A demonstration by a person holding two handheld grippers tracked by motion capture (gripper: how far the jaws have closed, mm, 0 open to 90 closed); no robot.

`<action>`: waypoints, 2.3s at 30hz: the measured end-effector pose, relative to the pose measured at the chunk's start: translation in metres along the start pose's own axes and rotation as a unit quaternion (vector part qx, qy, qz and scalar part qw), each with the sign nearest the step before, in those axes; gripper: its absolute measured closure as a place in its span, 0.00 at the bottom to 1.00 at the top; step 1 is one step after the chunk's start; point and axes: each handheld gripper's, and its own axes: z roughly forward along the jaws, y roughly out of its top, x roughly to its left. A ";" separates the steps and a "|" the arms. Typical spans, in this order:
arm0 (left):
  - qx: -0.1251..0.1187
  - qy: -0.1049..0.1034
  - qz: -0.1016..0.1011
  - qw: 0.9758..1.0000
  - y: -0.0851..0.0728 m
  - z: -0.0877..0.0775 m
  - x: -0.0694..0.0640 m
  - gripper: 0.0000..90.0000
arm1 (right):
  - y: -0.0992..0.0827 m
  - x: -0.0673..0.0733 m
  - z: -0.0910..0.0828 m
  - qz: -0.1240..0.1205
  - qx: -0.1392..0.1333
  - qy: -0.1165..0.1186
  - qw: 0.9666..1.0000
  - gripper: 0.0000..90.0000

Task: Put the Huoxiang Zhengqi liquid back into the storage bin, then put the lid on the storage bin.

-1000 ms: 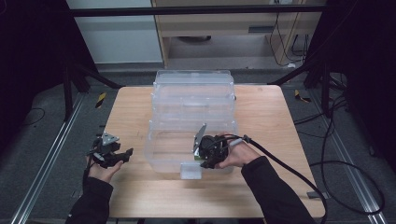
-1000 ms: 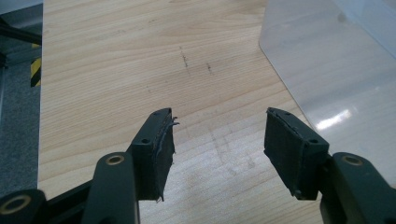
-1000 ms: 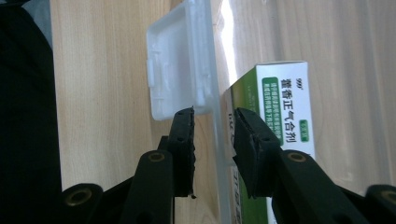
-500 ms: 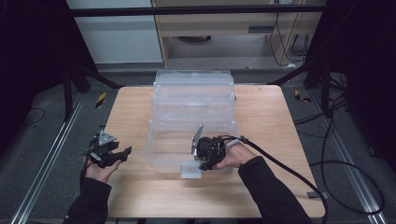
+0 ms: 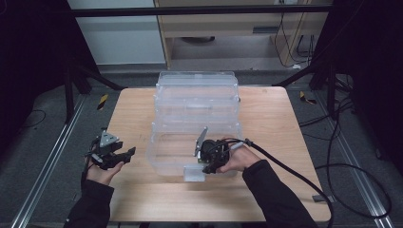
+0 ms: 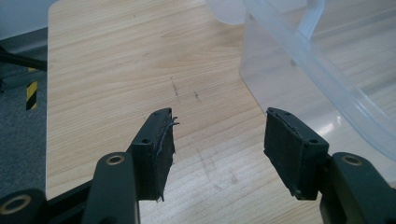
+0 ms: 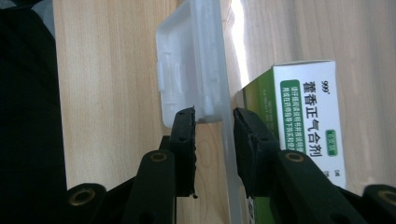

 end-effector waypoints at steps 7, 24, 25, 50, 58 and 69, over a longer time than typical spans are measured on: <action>-0.017 -0.011 0.011 1.000 0.014 -0.007 0.002 0.47 | -0.001 0.000 0.000 0.002 -0.003 0.000 1.000 0.77; -0.041 -0.021 0.054 0.997 0.067 -0.015 0.010 0.49 | -0.001 -0.001 0.000 -0.003 -0.003 0.003 1.000 0.77; -0.042 -0.021 0.061 0.997 0.072 -0.016 0.009 0.49 | -0.001 -0.001 0.000 -0.002 -0.003 0.004 1.000 0.77; -0.020 -0.050 0.199 0.978 0.149 -0.003 -0.009 0.50 | -0.001 -0.002 0.000 -0.003 -0.004 0.006 1.000 0.77; -0.021 -0.054 0.216 0.975 0.167 0.002 -0.012 0.50 | -0.001 -0.002 0.000 -0.002 -0.004 0.007 1.000 0.77; -0.009 -0.065 0.258 0.964 0.189 0.016 -0.020 0.50 | -0.001 -0.002 0.000 -0.002 -0.004 0.007 1.000 0.77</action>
